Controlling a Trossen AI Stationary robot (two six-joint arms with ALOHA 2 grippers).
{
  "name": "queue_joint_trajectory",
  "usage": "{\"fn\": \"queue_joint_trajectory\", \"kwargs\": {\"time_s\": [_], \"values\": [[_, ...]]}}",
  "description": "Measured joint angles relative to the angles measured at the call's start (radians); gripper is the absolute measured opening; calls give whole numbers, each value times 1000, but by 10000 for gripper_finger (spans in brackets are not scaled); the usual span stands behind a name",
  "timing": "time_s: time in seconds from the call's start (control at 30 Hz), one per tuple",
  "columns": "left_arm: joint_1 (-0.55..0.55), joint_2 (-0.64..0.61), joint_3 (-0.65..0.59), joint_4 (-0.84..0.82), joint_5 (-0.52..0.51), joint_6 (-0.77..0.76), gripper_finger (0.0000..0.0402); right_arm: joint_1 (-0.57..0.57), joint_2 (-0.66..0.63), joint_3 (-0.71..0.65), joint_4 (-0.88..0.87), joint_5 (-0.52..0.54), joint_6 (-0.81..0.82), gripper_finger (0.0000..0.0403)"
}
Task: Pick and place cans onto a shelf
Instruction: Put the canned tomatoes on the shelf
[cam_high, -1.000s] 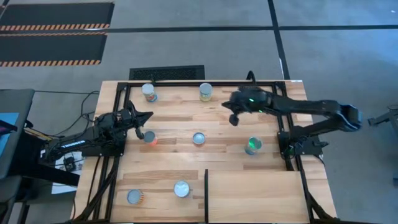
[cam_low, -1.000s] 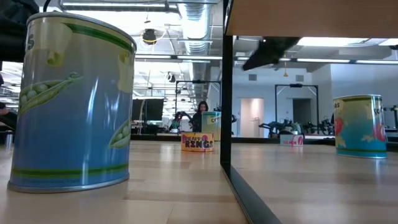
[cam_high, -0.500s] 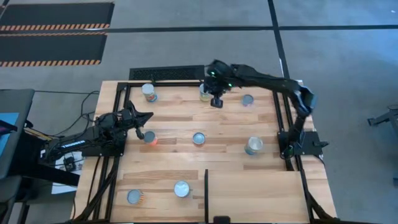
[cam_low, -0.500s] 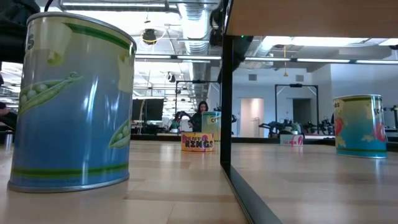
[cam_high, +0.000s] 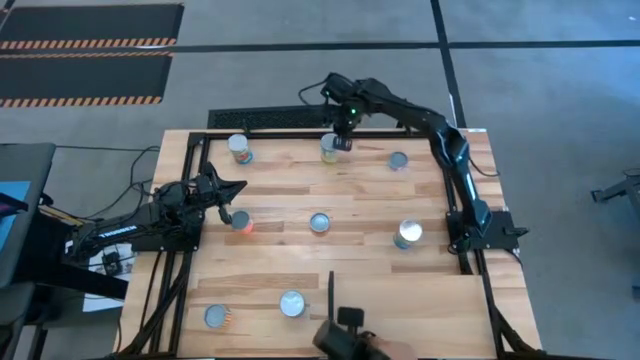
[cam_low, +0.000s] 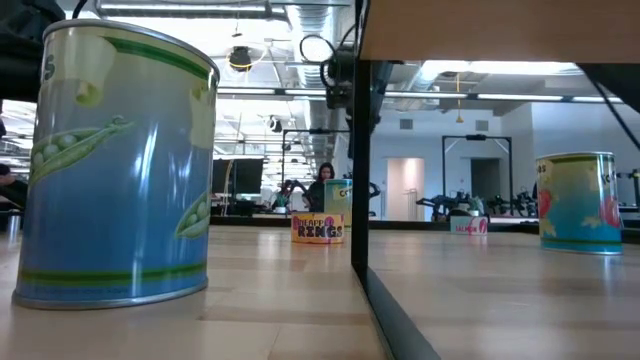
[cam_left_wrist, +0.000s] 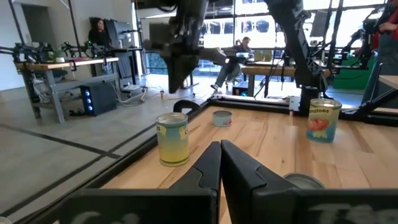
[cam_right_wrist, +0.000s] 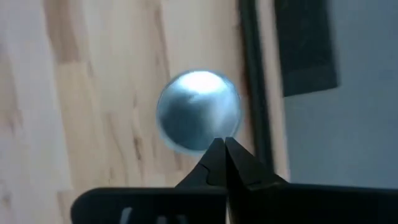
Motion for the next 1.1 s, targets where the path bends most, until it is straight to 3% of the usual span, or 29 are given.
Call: {"fn": "queue_joint_trajectory", "kwargs": {"time_s": [0.27,0.5,0.63,0.8,0.93,1.1], "values": [[0,0,0,-3,0,0,0,-21,29,117,-75,-103,-59,3],[0,11,0,14,3,1,0,44,-144,109,-76,-114,-49,2],[0,52,0,16,3,2,0,81,-246,-11,27,-158,-11,2],[0,106,0,41,2,1,0,98,-363,-269,244,-192,83,1],[0,127,0,44,2,1,0,100,-430,-447,254,-161,173,1],[0,132,0,42,2,0,0,161,-619,-642,204,-70,351,1]]}}
